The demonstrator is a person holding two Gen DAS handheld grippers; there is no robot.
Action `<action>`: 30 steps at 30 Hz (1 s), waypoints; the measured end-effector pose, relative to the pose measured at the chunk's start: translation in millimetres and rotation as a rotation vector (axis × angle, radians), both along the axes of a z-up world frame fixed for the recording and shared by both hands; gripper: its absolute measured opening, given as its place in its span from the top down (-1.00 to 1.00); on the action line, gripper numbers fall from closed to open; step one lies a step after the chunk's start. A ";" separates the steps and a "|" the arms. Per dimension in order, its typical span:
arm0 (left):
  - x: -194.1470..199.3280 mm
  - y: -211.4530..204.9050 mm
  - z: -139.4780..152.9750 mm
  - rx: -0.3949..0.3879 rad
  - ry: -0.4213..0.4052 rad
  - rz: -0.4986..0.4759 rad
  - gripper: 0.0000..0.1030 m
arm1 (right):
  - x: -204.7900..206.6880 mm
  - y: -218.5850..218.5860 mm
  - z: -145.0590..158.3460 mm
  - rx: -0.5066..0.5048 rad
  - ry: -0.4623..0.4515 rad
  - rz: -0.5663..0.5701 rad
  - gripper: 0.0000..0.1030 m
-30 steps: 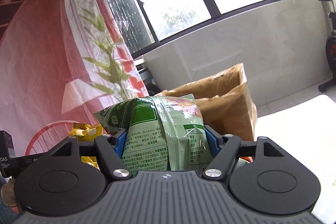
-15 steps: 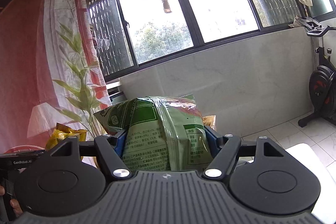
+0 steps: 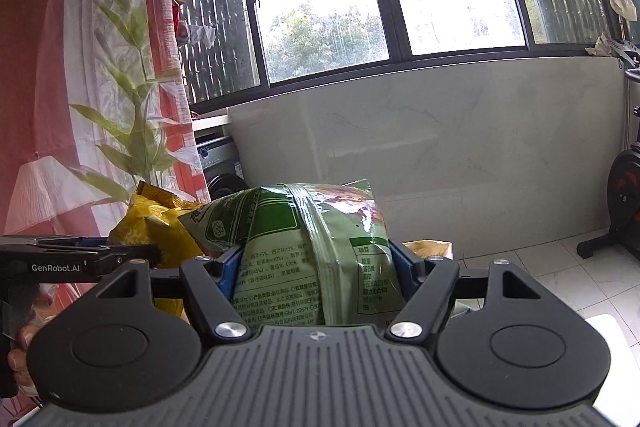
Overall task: Organize snacks
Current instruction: 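Lift both bags into the lined box and open both tools, then grasp the green chip bag with the left tool while the right tool grasps the orange chip bag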
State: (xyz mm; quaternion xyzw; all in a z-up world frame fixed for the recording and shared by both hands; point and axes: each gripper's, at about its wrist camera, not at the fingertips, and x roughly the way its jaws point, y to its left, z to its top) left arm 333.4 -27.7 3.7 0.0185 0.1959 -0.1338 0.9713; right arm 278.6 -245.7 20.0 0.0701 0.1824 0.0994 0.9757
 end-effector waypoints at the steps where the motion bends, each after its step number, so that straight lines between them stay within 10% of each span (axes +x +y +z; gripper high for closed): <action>1: 5.5 -1.0 -2.1 0.005 0.008 0.001 -0.31 | 6.0 0.7 -2.8 0.000 0.011 -0.001 -0.41; 14: 35.0 3.6 -16.0 0.026 0.063 -0.017 -0.41 | 36.6 -11.3 -16.2 0.037 0.127 -0.034 -0.58; 30: -70.8 12.6 -21.1 -0.023 0.040 -0.014 -0.41 | -72.2 -18.2 -17.9 0.010 0.080 0.010 -0.58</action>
